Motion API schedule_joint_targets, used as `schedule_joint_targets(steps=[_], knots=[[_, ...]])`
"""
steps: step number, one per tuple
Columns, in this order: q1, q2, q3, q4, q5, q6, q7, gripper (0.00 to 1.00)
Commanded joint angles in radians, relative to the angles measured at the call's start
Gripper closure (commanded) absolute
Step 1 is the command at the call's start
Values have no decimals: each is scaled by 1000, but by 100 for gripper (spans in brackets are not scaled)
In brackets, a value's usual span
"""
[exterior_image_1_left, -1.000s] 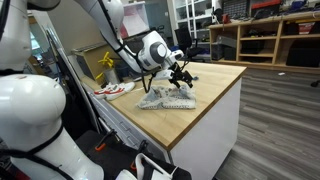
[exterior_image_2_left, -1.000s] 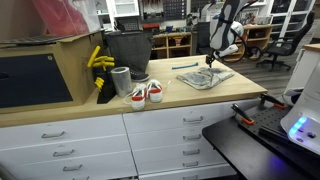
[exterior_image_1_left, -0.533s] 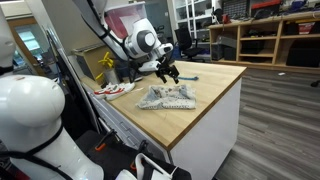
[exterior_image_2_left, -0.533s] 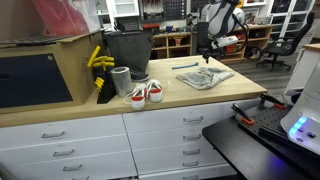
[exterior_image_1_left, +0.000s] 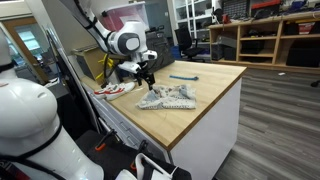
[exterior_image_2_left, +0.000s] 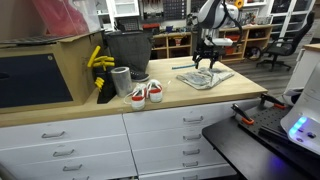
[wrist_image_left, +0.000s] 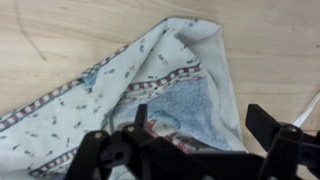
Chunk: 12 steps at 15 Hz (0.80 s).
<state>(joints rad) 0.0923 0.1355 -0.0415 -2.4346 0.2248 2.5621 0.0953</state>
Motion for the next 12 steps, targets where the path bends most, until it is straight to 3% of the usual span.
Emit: schedule_joint_targets(steps=[1, 12], knots=[[-40, 47, 65, 12, 91, -18, -71, 0], [-57, 212, 157, 87, 87, 47, -150, 0]])
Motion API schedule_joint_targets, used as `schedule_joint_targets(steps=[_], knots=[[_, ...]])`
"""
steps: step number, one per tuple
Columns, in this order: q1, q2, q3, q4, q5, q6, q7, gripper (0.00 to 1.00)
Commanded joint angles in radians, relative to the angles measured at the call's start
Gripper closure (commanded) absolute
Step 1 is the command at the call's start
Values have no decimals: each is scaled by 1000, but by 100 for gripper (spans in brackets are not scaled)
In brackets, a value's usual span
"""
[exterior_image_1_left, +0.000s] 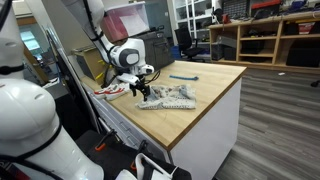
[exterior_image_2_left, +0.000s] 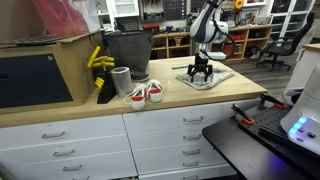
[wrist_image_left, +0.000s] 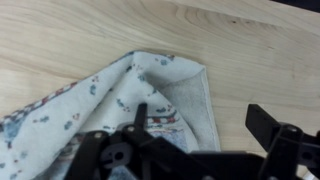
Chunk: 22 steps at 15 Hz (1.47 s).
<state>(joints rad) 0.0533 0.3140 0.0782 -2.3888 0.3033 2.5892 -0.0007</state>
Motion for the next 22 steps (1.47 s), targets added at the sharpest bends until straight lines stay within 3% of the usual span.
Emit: schedule_joint_targets(steps=[1, 5, 9, 16, 17, 18, 22], knots=[[-20, 47, 48, 58, 7, 21, -72, 0], [1, 94, 65, 124, -61, 15, -107, 0], [27, 131, 45, 173, -193, 13, -93, 0], [47, 204, 19, 224, -328, 31, -71, 0], [53, 211, 12, 227, -347, 36, -65, 8], [59, 216, 2, 227, -367, 44, -63, 28], [70, 220, -10, 224, -402, 65, -55, 58]])
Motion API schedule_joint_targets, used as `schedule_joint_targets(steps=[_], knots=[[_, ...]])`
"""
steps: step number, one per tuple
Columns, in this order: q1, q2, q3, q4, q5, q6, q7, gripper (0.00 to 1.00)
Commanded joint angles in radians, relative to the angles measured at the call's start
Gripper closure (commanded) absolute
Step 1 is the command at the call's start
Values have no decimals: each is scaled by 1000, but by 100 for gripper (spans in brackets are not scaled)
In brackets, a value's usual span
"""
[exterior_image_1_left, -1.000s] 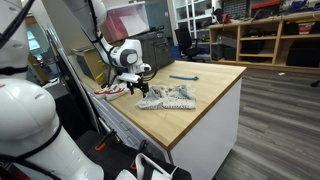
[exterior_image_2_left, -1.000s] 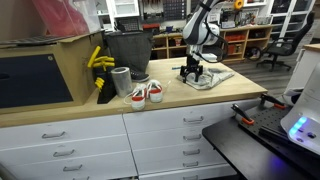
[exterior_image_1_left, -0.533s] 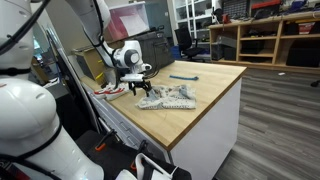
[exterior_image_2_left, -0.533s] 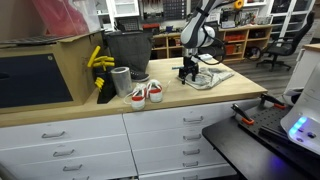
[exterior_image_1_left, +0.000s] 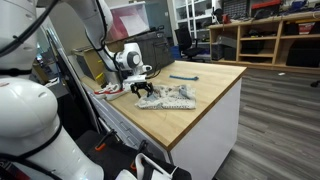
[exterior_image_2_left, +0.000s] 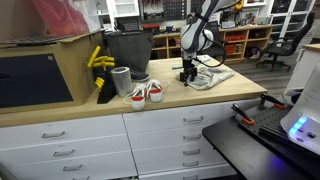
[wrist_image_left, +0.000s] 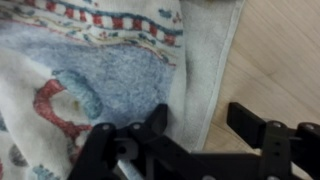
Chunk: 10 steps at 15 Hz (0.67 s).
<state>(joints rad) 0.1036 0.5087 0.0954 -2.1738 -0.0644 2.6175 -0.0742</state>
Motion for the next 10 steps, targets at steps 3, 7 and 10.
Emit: schedule_joint_targets(steps=[3, 7, 10], knots=[[24, 15, -28, -1, -30, 48, 26, 81], [13, -21, 14, -33, 13, 52, 17, 100], [-8, -44, 80, -54, 88, 30, -3, 99]])
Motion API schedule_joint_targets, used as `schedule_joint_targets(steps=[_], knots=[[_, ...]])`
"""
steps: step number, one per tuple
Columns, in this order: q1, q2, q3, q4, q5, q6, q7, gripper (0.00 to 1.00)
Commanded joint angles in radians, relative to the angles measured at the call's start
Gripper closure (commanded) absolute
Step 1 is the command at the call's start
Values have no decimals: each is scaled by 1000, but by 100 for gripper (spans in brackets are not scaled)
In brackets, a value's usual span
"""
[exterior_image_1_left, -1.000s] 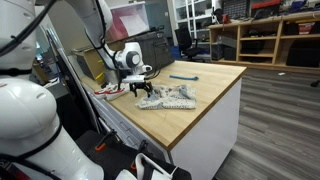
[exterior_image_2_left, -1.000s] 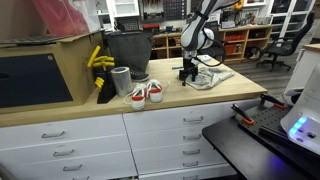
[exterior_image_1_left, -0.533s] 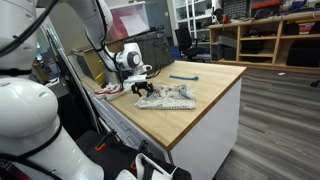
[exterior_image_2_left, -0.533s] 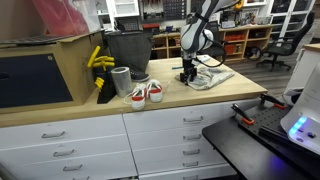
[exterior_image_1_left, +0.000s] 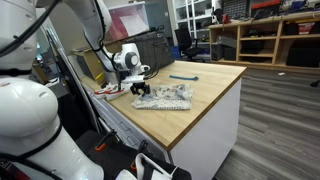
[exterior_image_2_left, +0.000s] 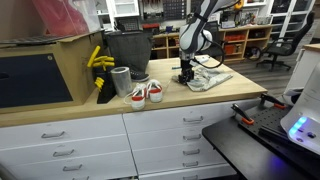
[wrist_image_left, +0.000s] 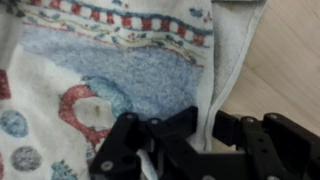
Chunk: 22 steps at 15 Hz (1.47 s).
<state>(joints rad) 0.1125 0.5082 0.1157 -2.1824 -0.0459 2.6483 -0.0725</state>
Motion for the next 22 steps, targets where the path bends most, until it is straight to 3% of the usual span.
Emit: schedule_joint_targets(steps=[1, 6, 7, 8, 14, 22], knots=[[-24, -49, 87, -53, 104, -3, -12, 100], [-36, -61, 176, -71, 242, -10, -21, 100], [-39, -64, 186, -74, 261, -13, -27, 80], [-41, -70, 191, -77, 277, -15, -29, 99], [-86, -100, 196, -73, 360, -66, -42, 100], [-150, -171, 145, -32, 423, -196, -79, 100]])
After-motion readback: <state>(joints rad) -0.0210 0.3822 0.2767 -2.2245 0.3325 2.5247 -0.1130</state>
